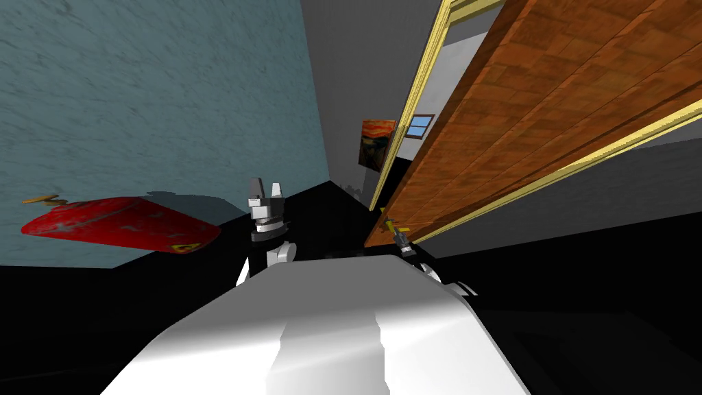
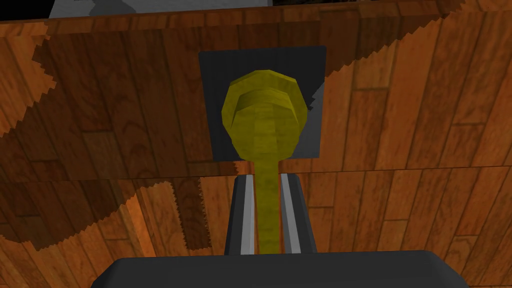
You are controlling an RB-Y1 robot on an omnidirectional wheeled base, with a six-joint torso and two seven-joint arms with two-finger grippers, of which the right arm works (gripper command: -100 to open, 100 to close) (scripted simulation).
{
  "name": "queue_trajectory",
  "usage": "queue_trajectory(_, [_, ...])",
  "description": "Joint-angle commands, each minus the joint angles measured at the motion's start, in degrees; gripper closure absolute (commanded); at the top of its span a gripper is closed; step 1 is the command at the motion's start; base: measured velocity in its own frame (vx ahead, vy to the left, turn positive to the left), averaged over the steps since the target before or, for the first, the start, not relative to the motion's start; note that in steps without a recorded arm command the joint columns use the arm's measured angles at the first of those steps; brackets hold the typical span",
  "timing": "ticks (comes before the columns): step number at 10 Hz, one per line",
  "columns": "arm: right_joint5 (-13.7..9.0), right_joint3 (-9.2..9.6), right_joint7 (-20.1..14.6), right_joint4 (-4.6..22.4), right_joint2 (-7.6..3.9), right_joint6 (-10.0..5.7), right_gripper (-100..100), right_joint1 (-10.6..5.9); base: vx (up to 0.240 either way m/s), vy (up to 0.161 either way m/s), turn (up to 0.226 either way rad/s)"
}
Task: Pull the door open
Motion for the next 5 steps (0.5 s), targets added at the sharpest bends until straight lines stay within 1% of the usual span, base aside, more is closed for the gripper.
queue_trajectory(1, [-0.54,0.55,0.28,0.77,0.03,0.45,100,-1.14,-0.209,-0.060,0.122])
queue_trajectory(3, [-1.10,1.19,0.55,0.88,0.09,1.30,100,-2.16,-0.202,-0.079,0.115])
queue_trajectory(5, [-1.61,1.79,0.80,0.98,0.14,2.09,100,-3.11,-0.194,-0.065,0.091])
